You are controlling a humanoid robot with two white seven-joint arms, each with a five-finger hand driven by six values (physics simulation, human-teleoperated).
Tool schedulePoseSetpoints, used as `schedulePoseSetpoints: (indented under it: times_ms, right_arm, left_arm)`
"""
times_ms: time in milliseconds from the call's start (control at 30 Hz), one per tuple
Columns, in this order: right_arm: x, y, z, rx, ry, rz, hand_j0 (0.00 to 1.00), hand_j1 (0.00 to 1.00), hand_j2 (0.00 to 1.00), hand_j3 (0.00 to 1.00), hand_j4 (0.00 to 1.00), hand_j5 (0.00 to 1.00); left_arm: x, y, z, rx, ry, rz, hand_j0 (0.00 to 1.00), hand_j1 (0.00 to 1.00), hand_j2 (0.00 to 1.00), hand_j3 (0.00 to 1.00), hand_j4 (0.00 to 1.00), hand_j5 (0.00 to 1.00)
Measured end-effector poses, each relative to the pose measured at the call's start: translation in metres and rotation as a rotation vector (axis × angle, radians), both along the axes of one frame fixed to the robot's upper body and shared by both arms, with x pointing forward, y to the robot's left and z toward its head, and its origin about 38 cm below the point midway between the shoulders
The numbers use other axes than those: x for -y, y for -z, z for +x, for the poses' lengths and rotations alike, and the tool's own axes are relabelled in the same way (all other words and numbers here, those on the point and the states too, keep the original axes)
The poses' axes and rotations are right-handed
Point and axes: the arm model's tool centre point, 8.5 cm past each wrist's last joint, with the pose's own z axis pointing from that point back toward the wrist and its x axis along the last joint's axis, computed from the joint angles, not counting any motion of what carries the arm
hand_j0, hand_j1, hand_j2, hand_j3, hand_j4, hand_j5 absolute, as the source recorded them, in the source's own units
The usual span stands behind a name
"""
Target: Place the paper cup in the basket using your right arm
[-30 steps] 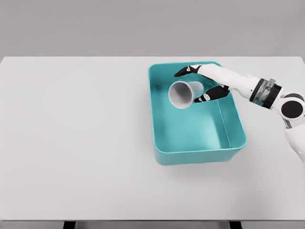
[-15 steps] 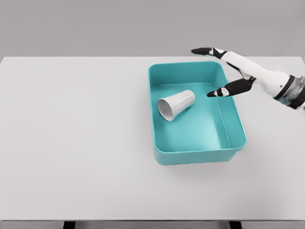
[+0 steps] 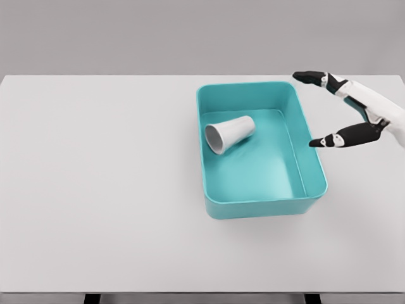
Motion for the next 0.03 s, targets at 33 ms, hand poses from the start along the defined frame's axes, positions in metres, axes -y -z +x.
schedulePoseSetpoints:
  times_ms: [33]
  right_arm:
    - [0.0002,-0.0006,0.0,0.002,0.001,0.001,0.99,0.99,0.99,0.99,0.99,0.99]
  left_arm:
    - [0.0,0.0,0.0,0.0,-0.002,-0.001,1.0,1.0,1.0,1.0,1.0,1.0]
